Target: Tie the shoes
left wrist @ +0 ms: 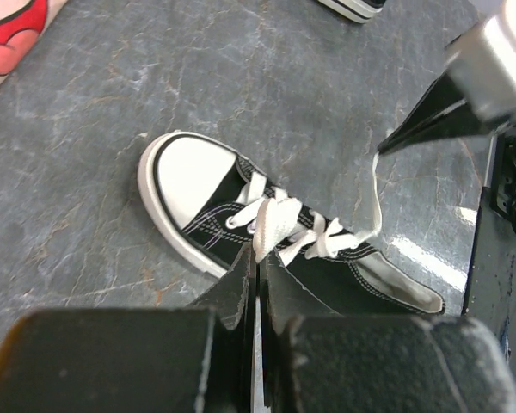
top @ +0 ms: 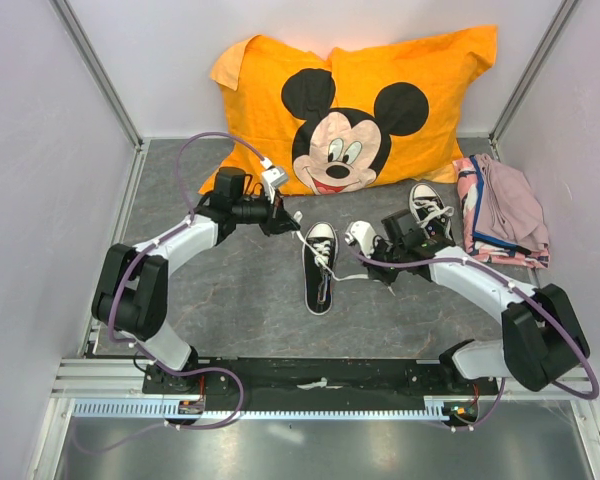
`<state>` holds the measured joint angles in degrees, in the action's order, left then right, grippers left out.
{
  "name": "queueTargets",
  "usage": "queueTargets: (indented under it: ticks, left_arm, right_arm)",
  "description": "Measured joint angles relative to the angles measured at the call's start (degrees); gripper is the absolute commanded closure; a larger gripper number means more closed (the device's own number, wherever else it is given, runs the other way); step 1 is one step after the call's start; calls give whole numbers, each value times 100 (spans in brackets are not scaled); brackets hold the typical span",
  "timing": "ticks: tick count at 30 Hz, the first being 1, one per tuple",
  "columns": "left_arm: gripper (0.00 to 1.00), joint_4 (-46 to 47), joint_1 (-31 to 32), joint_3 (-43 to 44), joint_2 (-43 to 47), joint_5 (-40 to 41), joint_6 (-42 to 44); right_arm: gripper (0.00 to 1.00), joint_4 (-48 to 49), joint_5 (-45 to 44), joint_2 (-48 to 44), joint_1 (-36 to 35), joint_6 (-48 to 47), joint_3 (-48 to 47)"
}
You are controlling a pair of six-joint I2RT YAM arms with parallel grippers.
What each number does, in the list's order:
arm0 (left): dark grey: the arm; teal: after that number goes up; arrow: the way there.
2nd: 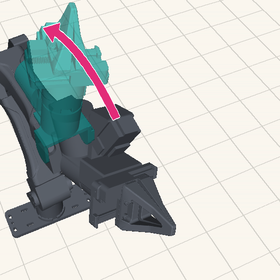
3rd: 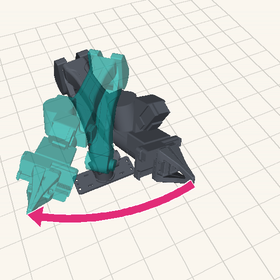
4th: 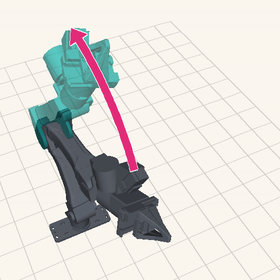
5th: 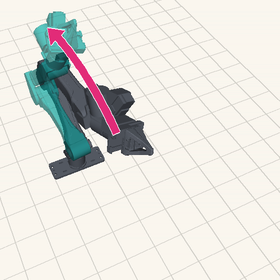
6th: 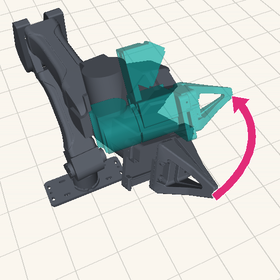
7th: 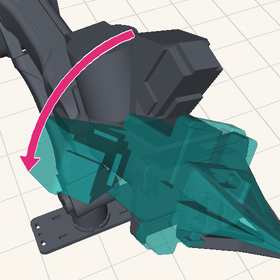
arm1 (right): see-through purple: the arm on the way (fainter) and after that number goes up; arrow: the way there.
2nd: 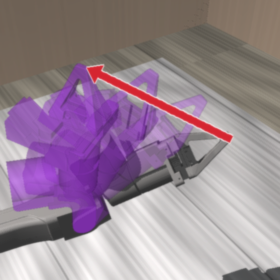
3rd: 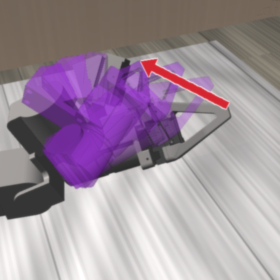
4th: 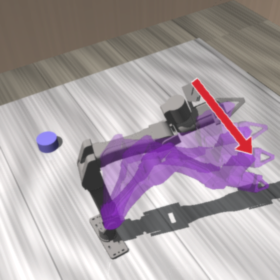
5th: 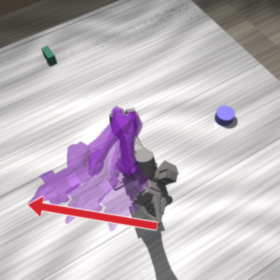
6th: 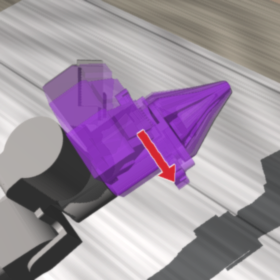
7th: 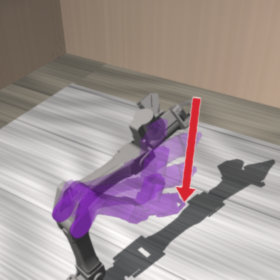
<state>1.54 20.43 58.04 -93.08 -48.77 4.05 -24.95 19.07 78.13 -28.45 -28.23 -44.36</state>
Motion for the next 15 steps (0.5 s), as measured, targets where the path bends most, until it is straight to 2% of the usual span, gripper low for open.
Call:
queueTargets:
  ticks: [10, 15]
  left_arm:
    - [99, -140, -313, -37, 2, -59, 0]
    - [98, -229, -658, -136, 33, -79, 2]
  right_arm:
    - [100, -334, -339, -170, 597, 7, -2]
    - [100, -391, -411, -170, 656, -7, 0]
